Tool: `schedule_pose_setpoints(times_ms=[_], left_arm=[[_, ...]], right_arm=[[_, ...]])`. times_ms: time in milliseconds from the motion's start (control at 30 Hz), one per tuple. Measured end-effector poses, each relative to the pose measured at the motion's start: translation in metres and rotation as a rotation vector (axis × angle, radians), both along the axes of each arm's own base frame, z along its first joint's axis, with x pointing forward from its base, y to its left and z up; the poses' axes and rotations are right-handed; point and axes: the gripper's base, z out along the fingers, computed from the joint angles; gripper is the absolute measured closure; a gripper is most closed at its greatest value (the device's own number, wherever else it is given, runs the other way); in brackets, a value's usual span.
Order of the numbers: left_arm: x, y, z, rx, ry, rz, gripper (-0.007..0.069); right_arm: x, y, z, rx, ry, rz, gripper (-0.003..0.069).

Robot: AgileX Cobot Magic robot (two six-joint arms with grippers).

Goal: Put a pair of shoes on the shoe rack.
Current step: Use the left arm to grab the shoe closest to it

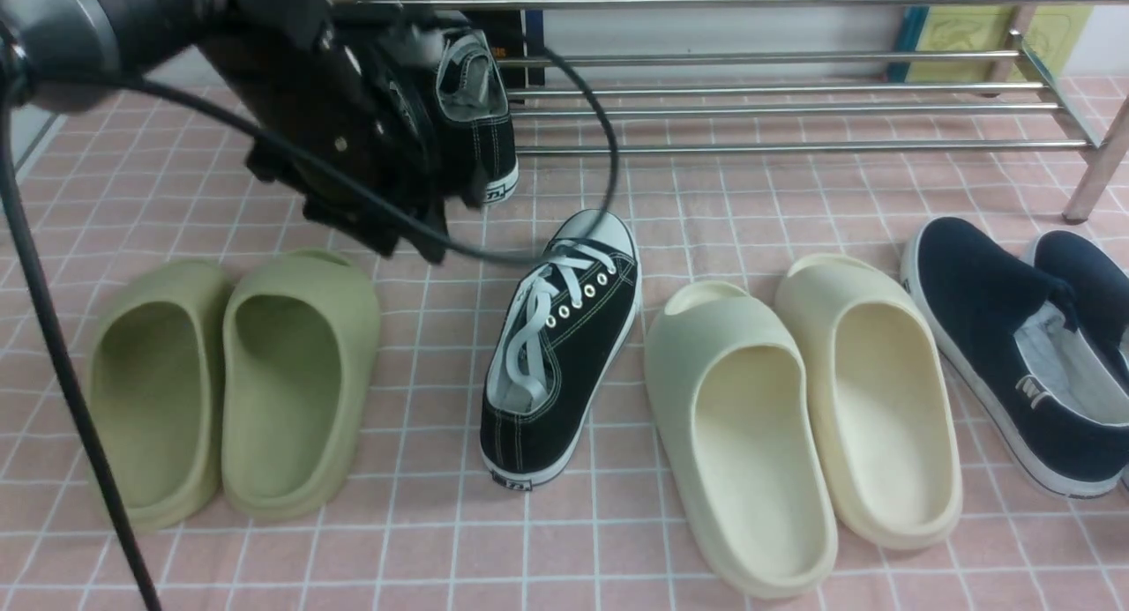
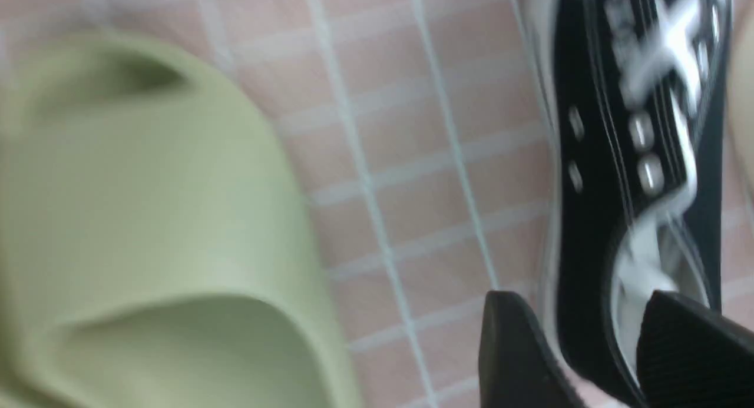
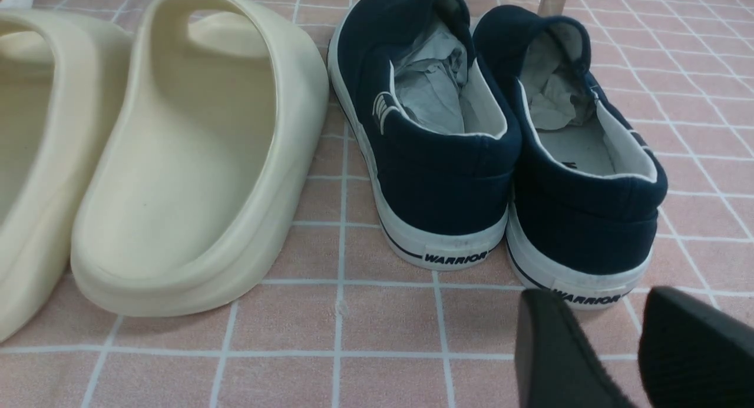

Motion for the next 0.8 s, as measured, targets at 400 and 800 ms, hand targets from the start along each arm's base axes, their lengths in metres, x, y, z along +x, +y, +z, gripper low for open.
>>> schedule_pose_setpoints(times_ms=[400, 800], left_arm=[[0.001, -0.035, -0.054, 0.047, -0.031, -0.020, 0.0310], [0.005, -0.042, -0.088, 0.073, 0.062, -0.025, 0.0377]], right_arm=[[0.000, 0.000, 0.000, 0.000, 0.000, 0.000, 0.0419], [0.000, 0.000, 0.000, 0.000, 0.000, 0.000, 0.0419]])
